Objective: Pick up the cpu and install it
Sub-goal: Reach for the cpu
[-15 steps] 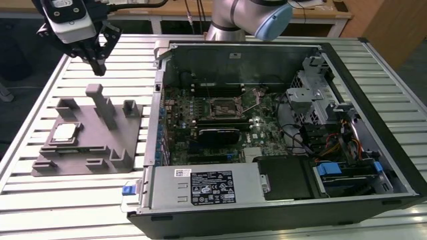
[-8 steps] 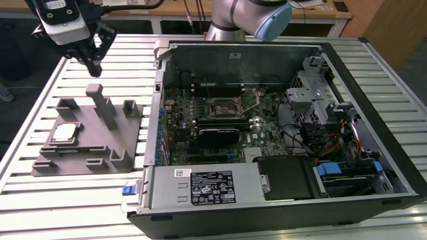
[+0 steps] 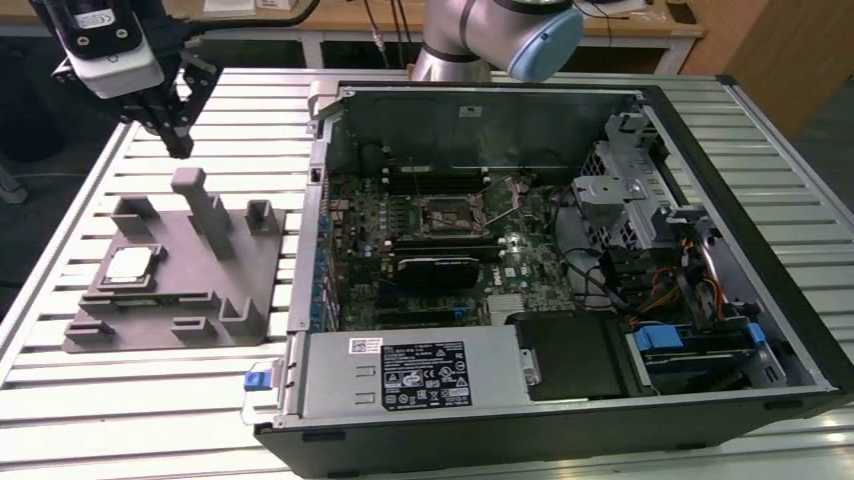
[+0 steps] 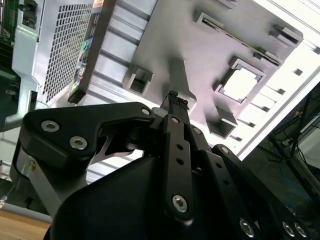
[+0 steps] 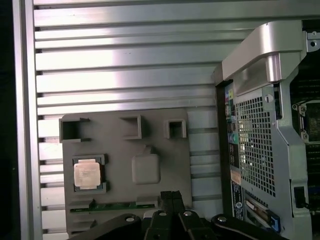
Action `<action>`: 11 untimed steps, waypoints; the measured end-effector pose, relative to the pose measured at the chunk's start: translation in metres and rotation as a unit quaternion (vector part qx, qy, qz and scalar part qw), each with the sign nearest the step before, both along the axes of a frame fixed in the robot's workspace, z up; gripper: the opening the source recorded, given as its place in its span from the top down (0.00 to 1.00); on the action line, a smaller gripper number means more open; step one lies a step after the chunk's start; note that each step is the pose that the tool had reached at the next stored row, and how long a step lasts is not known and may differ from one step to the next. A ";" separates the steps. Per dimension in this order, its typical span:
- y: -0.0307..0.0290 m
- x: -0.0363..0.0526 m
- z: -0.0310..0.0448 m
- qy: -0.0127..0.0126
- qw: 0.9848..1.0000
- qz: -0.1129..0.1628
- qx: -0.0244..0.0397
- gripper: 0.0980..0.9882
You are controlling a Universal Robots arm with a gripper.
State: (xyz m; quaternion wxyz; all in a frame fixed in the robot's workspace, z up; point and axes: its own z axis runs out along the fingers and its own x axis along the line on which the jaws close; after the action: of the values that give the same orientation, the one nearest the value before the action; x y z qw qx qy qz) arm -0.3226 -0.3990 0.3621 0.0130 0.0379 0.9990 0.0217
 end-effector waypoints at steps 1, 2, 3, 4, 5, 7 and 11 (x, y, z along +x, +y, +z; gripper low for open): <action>0.0000 -0.0016 -0.0006 0.000 1.000 0.000 0.000 0.99; 0.0000 -0.0032 -0.0012 0.000 1.000 0.000 0.000 0.99; 0.0000 -0.0048 -0.0018 0.000 1.000 0.000 0.000 0.99; 0.0000 -0.0064 -0.0023 0.000 1.000 0.000 0.000 0.99; 0.0000 -0.0079 -0.0029 0.000 1.000 0.000 0.000 0.99; 0.0000 -0.0109 -0.0041 0.000 1.000 0.000 0.000 0.99; 0.0000 -0.0170 -0.0063 0.000 1.000 0.000 0.000 0.99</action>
State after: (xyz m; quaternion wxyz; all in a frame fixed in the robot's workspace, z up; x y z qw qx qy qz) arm -0.3396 -0.3989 0.3557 0.0131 0.0379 0.9990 0.0217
